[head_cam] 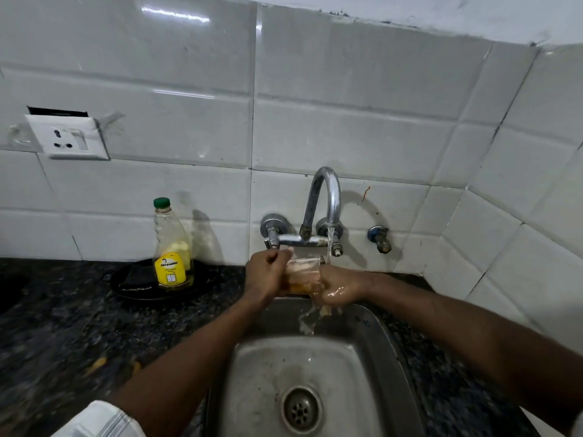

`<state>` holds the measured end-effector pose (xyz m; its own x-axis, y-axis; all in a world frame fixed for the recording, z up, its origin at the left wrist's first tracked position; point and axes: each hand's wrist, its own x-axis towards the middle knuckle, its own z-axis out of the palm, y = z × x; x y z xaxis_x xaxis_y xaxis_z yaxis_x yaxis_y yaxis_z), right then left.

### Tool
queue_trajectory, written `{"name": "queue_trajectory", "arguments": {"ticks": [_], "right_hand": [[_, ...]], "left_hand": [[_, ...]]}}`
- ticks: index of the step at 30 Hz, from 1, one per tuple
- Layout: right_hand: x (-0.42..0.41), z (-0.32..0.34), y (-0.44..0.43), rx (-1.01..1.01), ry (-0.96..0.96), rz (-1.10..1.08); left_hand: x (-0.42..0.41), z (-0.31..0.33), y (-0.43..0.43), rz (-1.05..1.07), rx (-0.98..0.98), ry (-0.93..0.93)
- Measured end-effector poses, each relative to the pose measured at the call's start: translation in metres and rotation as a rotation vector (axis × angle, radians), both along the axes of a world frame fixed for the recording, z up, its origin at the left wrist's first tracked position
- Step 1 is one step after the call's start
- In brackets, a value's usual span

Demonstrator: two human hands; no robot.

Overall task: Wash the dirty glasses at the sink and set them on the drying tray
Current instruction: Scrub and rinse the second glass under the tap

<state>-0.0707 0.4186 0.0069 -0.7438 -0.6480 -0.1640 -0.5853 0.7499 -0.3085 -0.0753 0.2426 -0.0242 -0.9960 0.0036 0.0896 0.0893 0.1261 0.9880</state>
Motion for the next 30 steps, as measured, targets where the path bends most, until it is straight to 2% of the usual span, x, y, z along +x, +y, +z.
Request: {"name": "queue_trajectory", "arguments": {"ticks": [2,4,6,8,10,11,14,15,17,19,20,23,24,25,27,29,30], "right_hand": [[0.003,-0.004,0.000,0.009,0.073,0.034],[0.004,-0.003,0.001,0.005,0.081,0.045],[0.004,0.005,-0.002,-0.053,0.019,0.005],[0.002,0.013,0.001,-0.086,-0.047,-0.079],[-0.002,0.013,0.002,-0.053,-0.100,-0.124],[0.001,0.014,0.003,-0.037,-0.092,-0.105],[0.005,0.007,0.004,0.038,-0.005,-0.059],[0.007,0.007,0.002,0.040,0.000,-0.068],[0.008,0.012,0.002,-0.071,-0.049,-0.115],[0.007,0.017,0.005,-0.049,-0.086,-0.170],[0.005,0.015,0.006,-0.026,-0.079,-0.181],[0.005,0.011,0.005,0.169,0.095,-0.058],[0.007,0.010,0.005,0.173,0.107,-0.060],[0.007,0.010,0.004,0.137,0.086,-0.061],[0.010,0.020,0.000,-0.024,-0.063,-0.110],[0.008,0.021,0.003,-0.067,-0.128,-0.130],[0.008,0.020,0.002,-0.039,-0.125,-0.145]], "left_hand": [[-0.005,0.001,-0.002,0.003,-0.042,-0.192],[-0.004,0.007,-0.005,-0.125,0.004,-0.445],[-0.006,0.006,-0.004,-0.155,0.093,-0.449],[-0.005,0.002,0.000,-0.052,0.174,-0.291],[-0.002,0.001,0.003,0.022,0.104,-0.202],[-0.004,0.001,0.003,0.017,0.083,-0.256],[-0.003,0.008,-0.002,-0.199,0.159,-0.609],[-0.001,0.009,-0.003,-0.231,0.166,-0.624],[-0.003,0.003,0.001,-0.146,0.204,-0.461],[0.002,0.001,0.006,-0.056,0.180,-0.186],[0.000,0.000,0.008,-0.035,0.155,-0.147],[-0.003,0.010,0.003,-0.121,0.117,-0.451],[-0.003,0.013,0.001,-0.156,0.113,-0.510],[-0.004,0.013,0.001,-0.154,0.117,-0.500],[-0.002,0.009,0.004,-0.066,0.182,-0.335],[0.004,0.008,0.006,0.026,0.129,-0.150],[0.004,0.008,0.006,0.040,0.081,-0.147]]}}
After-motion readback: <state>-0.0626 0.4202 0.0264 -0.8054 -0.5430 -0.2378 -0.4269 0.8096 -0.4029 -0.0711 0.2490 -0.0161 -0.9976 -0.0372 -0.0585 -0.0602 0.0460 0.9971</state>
